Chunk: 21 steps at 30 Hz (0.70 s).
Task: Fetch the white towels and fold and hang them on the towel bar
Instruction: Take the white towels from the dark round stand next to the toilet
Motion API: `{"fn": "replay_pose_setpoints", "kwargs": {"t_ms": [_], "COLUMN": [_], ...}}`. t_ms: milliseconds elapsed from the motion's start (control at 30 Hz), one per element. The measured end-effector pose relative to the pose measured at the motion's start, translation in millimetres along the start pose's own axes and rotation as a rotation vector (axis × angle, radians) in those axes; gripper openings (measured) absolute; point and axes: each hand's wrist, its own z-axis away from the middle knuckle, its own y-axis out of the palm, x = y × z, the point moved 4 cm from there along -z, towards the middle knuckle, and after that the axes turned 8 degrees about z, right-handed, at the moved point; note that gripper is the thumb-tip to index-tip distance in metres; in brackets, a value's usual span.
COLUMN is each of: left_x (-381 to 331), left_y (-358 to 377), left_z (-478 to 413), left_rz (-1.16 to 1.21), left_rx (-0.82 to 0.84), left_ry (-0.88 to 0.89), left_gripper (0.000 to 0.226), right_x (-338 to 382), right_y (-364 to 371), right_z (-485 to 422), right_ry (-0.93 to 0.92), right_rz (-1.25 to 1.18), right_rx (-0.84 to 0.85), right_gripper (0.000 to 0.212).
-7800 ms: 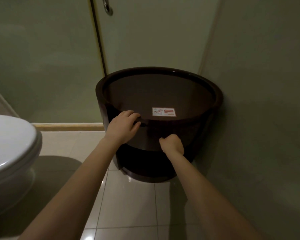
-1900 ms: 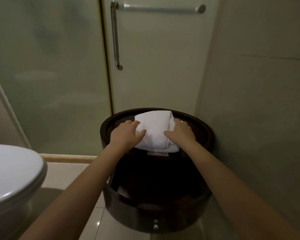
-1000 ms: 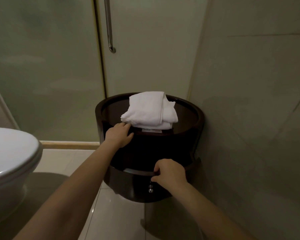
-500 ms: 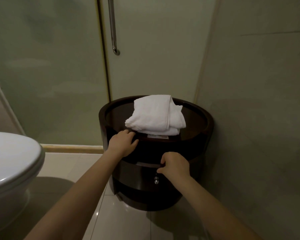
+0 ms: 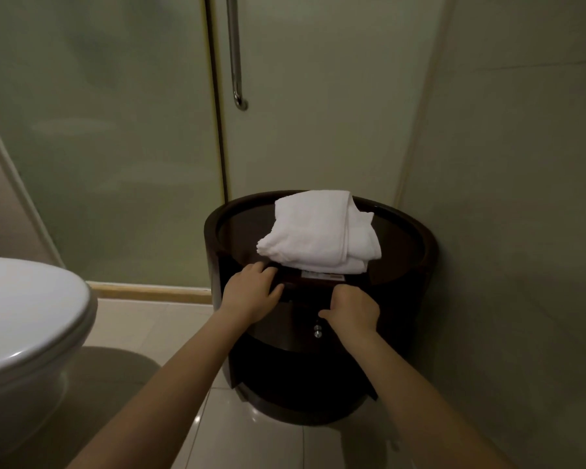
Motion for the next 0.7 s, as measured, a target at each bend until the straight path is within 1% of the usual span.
{"fn": "replay_pose_setpoints", "kwargs": {"t_ms": [167, 333, 433, 467, 533, 600, 700], "left_x": [-0.1, 0.5, 7.4, 11.2, 16.3, 17.0, 10.3], "left_y": [1.3, 1.2, -1.2, -5.1, -20.3, -43.7, -74.5], "left_z": [1.9, 2.1, -3.1, -7.3, -18.9, -33.8, -60.3], "left_rz": [0.013, 0.012, 0.081, 0.112, 0.155, 0.181, 0.339], "left_rx": [0.000, 0.011, 0.048, 0.048, -0.016, -0.145, -0.314], "left_ry": [-0.003, -0.013, -0.029, -0.044, -0.074, -0.089, -0.159], "left_gripper": [0.042, 0.044, 0.038, 0.035, 0.033, 0.031, 0.023], "right_x": [1.4, 1.4, 0.6, 0.3, -1.1, -5.1, -20.0], "right_y": [1.9, 3.6, -15.0, -27.4, -57.4, -89.4, -122.2], "right_z": [-4.4, -4.7, -4.4, -4.6, -10.1, -24.4, -57.9], "right_ry": [0.024, 0.003, -0.061, -0.074, -0.066, -0.016, 0.112], "right_rz": [0.013, 0.035, -0.004, -0.053, -0.222, -0.408, -0.675], "right_rx": [-0.030, -0.023, -0.031, -0.054, -0.098, -0.117, -0.138], "right_gripper": [0.028, 0.038, 0.030, 0.027, 0.030, 0.035, 0.035]}}
